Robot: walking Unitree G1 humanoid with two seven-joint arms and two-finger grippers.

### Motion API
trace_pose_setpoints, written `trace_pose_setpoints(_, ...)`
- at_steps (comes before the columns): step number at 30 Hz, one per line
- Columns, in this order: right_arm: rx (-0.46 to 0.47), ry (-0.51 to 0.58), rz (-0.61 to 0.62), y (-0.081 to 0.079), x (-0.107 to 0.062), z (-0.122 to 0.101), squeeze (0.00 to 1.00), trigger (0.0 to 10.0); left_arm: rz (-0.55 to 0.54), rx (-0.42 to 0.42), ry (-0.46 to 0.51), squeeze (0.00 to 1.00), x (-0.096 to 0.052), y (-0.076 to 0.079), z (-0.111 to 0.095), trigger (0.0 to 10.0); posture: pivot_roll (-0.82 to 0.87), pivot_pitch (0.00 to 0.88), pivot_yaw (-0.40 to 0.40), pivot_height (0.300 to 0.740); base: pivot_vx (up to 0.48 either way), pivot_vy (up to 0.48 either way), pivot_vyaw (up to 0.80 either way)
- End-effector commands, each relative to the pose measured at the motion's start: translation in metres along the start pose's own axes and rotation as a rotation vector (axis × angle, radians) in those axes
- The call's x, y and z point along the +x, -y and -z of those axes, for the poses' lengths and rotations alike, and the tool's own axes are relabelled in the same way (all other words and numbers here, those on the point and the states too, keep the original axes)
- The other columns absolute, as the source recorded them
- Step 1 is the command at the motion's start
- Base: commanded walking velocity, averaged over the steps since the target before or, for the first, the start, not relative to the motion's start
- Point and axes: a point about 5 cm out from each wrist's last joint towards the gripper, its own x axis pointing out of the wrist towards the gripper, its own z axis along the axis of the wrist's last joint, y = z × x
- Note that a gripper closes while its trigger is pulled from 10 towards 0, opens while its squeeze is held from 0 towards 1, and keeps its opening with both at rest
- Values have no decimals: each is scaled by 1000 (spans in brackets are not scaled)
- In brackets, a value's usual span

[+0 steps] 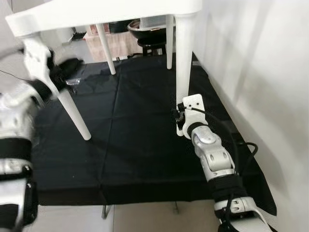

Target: Building children table

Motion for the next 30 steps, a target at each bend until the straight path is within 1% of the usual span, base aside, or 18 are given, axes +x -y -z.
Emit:
trace_pose_setpoints(1, 19, 24, -30, -1, -8, 4, 1000, 10000, -11, -16, 17, 1000, -5, 5, 0, 10000, -52, 15, 95, 740, 0, 0, 0)
trace_pose_setpoints(3, 26, 38, -38, 1, -15, 6, 1000, 10000, -11, -28, 14, 1000, -8, 10, 4, 10000, -59, 19, 96, 740, 0, 0, 0)
trace_pose_setpoints(4, 37, 58, -51, 4, -24, 8, 1000, 10000, -16, -41, 8, 1000, -14, 16, 8, 10000, -64, 24, 96, 740, 0, 0, 0)
trace_pose_setpoints(5, 37, 58, -51, 4, -24, 8, 1000, 10000, -16, -41, 8, 1000, -14, 16, 8, 10000, -64, 24, 96, 740, 0, 0, 0)
trace_pose_setpoints(8, 52, 105, -74, 10, -49, 12, 1000, 10000, -37, -69, -27, 1000, -33, 31, 23, 10000, -70, 30, 91, 740, 0, 0, 0)
trace_pose_setpoints(9, 52, 105, -74, 10, -49, 12, 1000, 10000, -37, -69, -27, 1000, -33, 31, 23, 10000, -70, 30, 91, 740, 0, 0, 0)
trace_pose_setpoints(13, 34, 124, -99, 11, -66, 19, 1000, 10000, -58, -101, -103, 1000, -54, 56, 48, 10000, -73, 29, 82, 740, 0, 0, 0)
trace_pose_setpoints(14, 34, 124, -99, 11, -66, 19, 1000, 10000, -58, -101, -103, 1000, -54, 56, 48, 10000, -73, 29, 82, 740, 0, 0, 0)
trace_pose_setpoints(16, -3, 90, -100, 11, -72, 32, 1000, 10000, -107, -114, -168, 1000, -67, 77, 69, 10000, -72, 25, 74, 740, 0, 0, 0)
trace_pose_setpoints(18, -26, 65, -108, 10, -77, 41, 1000, 10000, -149, -127, -212, 1000, -76, 94, 79, 10000, -71, 21, 70, 740, 0, 0, 0)
trace_pose_setpoints(19, -43, 41, -105, 10, -77, 44, 1000, 10000, -149, -113, -244, 353, -80, 104, 84, 10000, -70, 18, 66, 740, 0, 0, 0)
trace_pose_setpoints(20, -53, 25, -101, 9, -77, 46, 1000, 10000, -146, -102, -264, 353, -82, 112, 87, 10000, -70, 18, 66, 740, 0, 0, 0)
trace_pose_setpoints(21, -53, 25, -101, 9, -77, 46, 1000, 10000, -146, -102, -264, 353, -82, 112, 87, 10000, -70, 18, 66, 740, 0, 0, 0)
trace_pose_setpoints(22, -53, 15, -105, 10, -76, 47, 0, 10000, -154, -114, -298, 0, -87, 121, 92, 10000, -70, 11, 60, 740, 0, 0, 0)
trace_pose_setpoints(23, -54, 10, -106, 11, -74, 48, 0, 10000, -167, -131, -323, 0, -91, 128, 97, 10000, -69, 9, 58, 740, 0, 0, 0)
trace_pose_setpoints(24, -54, 10, -106, 11, -74, 48, 0, 10000, -167, -131, -323, 0, -91, 128, 97, 10000, -69, 9, 58, 740, 0, 0, 0)
trace_pose_setpoints(27, -49, 5, -111, 13, -72, 49, 0, 10000, -204, -138, -369, 0, -99, 140, 104, 10000, -67, 1, 54, 740, 0, 0, 0)
trace_pose_setpoints(30, -48, 5, -113, 13, -72, 50, 0, 10000, -211, -136, -376, 0, -101, 142, 106, 10000, -65, 0, 49, 740, 0, 0, 0)
